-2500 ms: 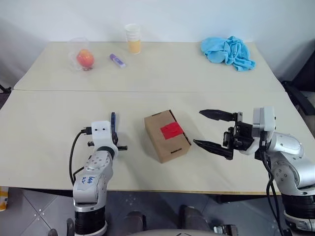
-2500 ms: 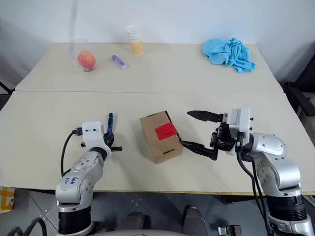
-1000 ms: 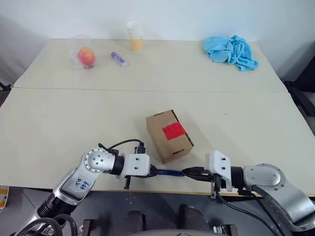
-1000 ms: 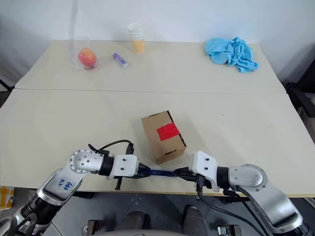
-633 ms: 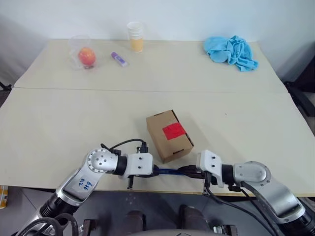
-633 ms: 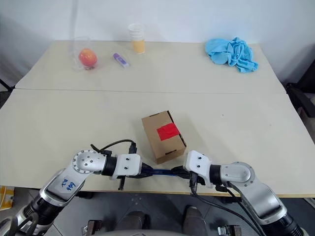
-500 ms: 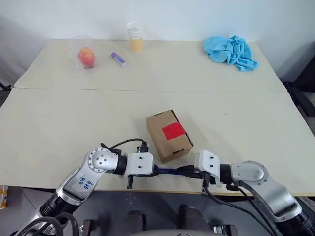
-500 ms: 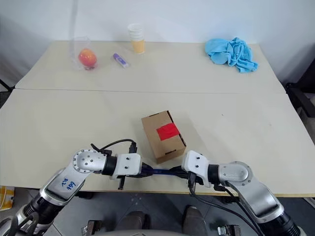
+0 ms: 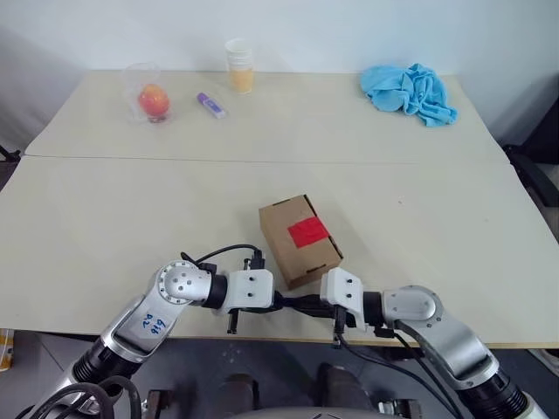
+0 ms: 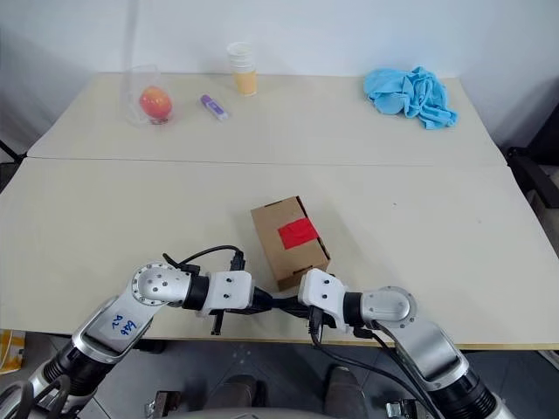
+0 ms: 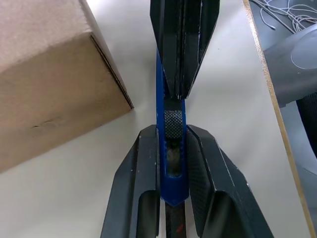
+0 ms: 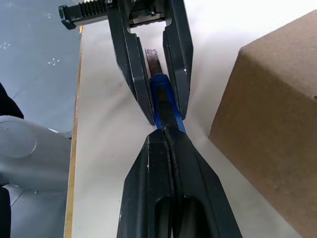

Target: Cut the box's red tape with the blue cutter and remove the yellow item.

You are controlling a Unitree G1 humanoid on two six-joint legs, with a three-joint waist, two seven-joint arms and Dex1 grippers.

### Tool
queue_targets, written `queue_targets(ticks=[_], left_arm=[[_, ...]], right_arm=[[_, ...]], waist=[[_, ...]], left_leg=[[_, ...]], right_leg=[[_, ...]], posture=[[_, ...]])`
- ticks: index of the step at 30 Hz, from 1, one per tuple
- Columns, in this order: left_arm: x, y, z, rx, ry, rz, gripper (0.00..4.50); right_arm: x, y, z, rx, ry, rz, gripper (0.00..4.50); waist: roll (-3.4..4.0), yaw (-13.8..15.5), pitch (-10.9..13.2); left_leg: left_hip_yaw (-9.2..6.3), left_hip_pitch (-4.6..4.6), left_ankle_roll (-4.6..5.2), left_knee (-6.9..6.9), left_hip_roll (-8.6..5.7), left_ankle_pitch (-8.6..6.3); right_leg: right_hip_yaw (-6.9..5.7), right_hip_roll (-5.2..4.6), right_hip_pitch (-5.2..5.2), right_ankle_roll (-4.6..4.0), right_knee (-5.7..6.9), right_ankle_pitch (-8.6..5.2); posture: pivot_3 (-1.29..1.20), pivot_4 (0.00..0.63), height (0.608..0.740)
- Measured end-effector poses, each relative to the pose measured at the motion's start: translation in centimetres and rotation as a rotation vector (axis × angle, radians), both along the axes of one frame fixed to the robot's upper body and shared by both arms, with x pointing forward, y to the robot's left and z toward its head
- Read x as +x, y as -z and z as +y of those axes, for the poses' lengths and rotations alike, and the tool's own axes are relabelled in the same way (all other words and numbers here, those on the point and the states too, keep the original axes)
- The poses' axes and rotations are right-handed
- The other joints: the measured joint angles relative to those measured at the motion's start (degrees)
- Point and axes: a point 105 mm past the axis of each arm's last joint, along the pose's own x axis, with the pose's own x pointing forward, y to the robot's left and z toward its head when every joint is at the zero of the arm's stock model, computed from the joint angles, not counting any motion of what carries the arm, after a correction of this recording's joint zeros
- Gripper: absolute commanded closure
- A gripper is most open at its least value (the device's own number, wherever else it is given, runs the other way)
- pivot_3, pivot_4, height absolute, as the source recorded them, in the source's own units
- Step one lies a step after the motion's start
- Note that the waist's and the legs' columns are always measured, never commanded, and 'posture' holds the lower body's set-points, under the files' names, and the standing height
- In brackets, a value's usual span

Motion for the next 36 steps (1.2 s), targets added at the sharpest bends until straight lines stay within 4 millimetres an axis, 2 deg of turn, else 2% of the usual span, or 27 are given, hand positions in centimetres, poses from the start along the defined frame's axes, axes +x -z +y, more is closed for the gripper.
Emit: queue_targets(ticks=[1,4,8,12,15,21,27,30,36], left_arm=[[0.0,0.0,0.0,-0.006,-0.002,-0.005,4.08],[-0.4,0.2,0.8,-0.053,-0.023,-0.03,4.08],[-0.7,0.0,2.3,-0.096,-0.019,-0.11,4.08],[-1.2,-0.6,3.5,-0.128,0.013,-0.179,4.08],[-1.1,-1.7,2.9,-0.178,0.053,-0.237,4.08],[-1.0,-2.4,2.0,-0.218,0.095,-0.279,4.08],[-1.1,-2.3,1.0,-0.247,0.113,-0.277,4.08],[-1.1,-2.4,0.7,-0.262,0.101,-0.28,4.08],[-1.0,-2.4,0.1,-0.275,0.094,-0.289,4.08]], right_arm=[[-0.3,-0.3,-0.5,0.021,0.009,0.027,4.45],[-1.7,-2.8,-3.0,0.131,0.039,0.103,3.87],[-2.5,-6.0,-5.4,0.249,0.123,0.206,2.48],[-2.9,-6.6,-7.4,0.225,0.252,0.417,1.1],[-3.1,-6.6,-7.1,0.219,0.291,0.543,0.05],[-3.0,-6.3,-5.2,0.253,0.309,0.695,0.02],[-2.1,-5.8,-4.0,0.247,0.353,0.743,0.02],[-1.8,-5.4,-3.7,0.231,0.37,0.759,0.62],[-1.3,-5.1,-3.4,0.229,0.392,0.775,2.68]], waist=[[0.0,-0.02,0.0],[0.0,-0.07,0.0],[-0.01,-0.31,0.01],[-0.01,-0.04,0.01],[-0.01,0.09,0.01],[-0.02,-0.12,0.01],[-0.01,-0.11,0.01],[-0.02,-0.02,0.01],[-0.01,-0.07,0.01]], left_leg=[[0.0,0.0,0.0,0.0,0.0,0.0],[-0.02,-0.03,0.03,-0.01,0.02,-0.03],[0.05,0.03,-0.04,-0.03,0.11,-0.01],[0.06,0.05,-0.03,-0.02,0.12,0.0],[0.05,0.02,-0.03,0.0,0.1,0.0],[0.11,-0.01,-0.01,0.0,0.09,0.0],[0.12,-0.01,-0.01,0.0,0.09,0.0],[0.11,-0.02,0.0,0.0,0.09,0.0],[0.11,-0.03,0.0,0.0,0.09,0.0]], right_leg=[[0.0,0.0,0.0,0.0,-0.01,0.0],[-0.01,0.0,-0.02,0.0,-0.06,0.0],[-0.02,0.01,-0.02,0.0,-0.03,0.0],[-0.02,0.0,0.0,-0.04,-0.02,0.02],[-0.02,-0.01,0.0,-0.04,-0.03,0.03],[-0.02,0.0,-0.04,-0.02,-0.05,0.04],[-0.02,0.0,-0.05,0.0,-0.06,0.05],[-0.02,0.0,-0.04,0.0,-0.07,0.05],[-0.02,0.0,-0.06,0.0,-0.08,0.06]], posture=[[0.0,0.15,0.74],[0.0,0.15,0.74],[0.0,0.15,0.74],[0.0,0.15,0.74],[0.0,0.15,0.74],[0.0,0.15,0.74],[0.0,0.15,0.74],[0.0,0.15,0.74],[0.0,0.15,0.74]])
